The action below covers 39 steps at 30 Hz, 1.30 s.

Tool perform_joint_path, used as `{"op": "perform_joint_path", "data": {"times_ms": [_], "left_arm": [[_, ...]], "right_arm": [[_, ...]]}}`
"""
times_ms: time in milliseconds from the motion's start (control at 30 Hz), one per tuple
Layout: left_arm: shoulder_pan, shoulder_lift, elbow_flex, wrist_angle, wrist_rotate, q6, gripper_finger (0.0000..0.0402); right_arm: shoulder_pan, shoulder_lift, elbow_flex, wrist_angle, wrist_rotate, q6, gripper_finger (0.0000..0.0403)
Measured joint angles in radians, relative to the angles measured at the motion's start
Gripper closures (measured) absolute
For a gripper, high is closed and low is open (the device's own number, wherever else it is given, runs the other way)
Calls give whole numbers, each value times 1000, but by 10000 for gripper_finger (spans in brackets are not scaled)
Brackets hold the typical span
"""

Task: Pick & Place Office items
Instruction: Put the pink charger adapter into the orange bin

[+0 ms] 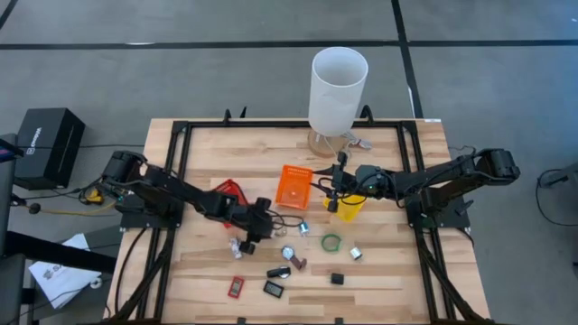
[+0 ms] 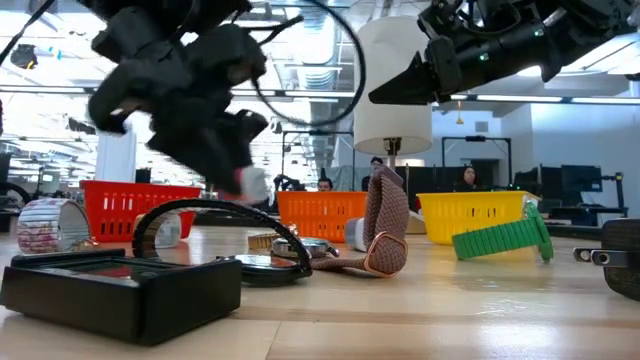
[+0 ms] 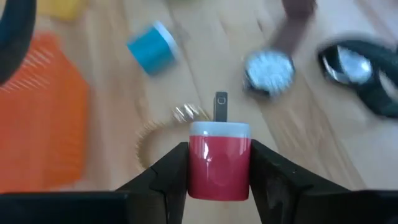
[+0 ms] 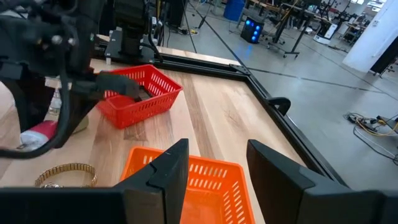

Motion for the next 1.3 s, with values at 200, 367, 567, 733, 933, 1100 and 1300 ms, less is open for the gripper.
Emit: {"op": "perform_joint_path", "data": {"times_ms": [200, 367, 567, 733, 933, 1100, 1300], "left_arm": [[76, -60, 28, 8, -23, 78, 258], [167, -86, 28, 48, -40, 104, 262], [273, -58, 27, 179, 0, 105, 260], [314, 35, 28, 406, 127, 102, 260], [327, 169, 25, 466, 130, 101, 259], [337, 235, 29, 476, 115, 99, 259], [352, 240, 29, 474, 58, 97, 253]], "right_arm": [[0, 0, 0, -2, 0, 0, 249], [0, 0, 0, -4, 0, 0, 249], [9, 0, 0, -90, 0, -22, 249], [9, 0, 0, -95, 0, -68, 249], [6, 0, 0, -97, 0, -69, 249], [-2, 0, 0, -105, 1, -71, 249], [-5, 0, 0, -108, 1, -70, 249]]}}
